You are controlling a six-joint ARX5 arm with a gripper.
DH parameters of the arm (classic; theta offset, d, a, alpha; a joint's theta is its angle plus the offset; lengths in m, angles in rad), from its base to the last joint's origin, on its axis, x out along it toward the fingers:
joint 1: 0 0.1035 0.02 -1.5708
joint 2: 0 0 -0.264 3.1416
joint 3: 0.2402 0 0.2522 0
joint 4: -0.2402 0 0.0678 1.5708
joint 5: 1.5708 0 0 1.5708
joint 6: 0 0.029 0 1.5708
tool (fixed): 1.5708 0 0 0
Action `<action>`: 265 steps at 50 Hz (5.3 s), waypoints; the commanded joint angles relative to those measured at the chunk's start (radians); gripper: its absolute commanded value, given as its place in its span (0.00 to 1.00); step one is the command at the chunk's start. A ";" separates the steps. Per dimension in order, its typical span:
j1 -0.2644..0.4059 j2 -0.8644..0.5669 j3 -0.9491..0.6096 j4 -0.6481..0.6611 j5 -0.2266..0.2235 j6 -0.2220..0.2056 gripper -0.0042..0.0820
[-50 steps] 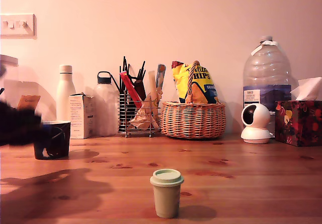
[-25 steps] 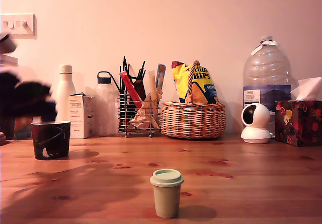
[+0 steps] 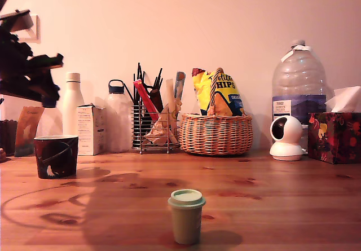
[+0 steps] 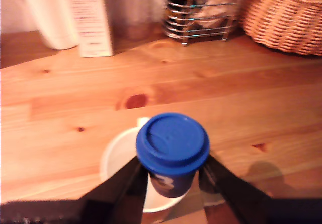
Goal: Pick up the coffee capsules from the table one by one and drop them inside the nearest coffee cup
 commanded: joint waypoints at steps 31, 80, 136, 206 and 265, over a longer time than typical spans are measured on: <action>0.006 0.219 0.264 -0.303 -0.001 0.005 0.18; 0.004 0.218 0.265 -0.310 -0.002 0.052 0.86; -0.088 -0.094 0.171 -0.333 0.265 0.137 0.03; -0.300 -0.424 -0.780 0.389 0.495 0.113 0.03; -0.405 -0.322 -0.782 0.501 0.427 0.215 0.65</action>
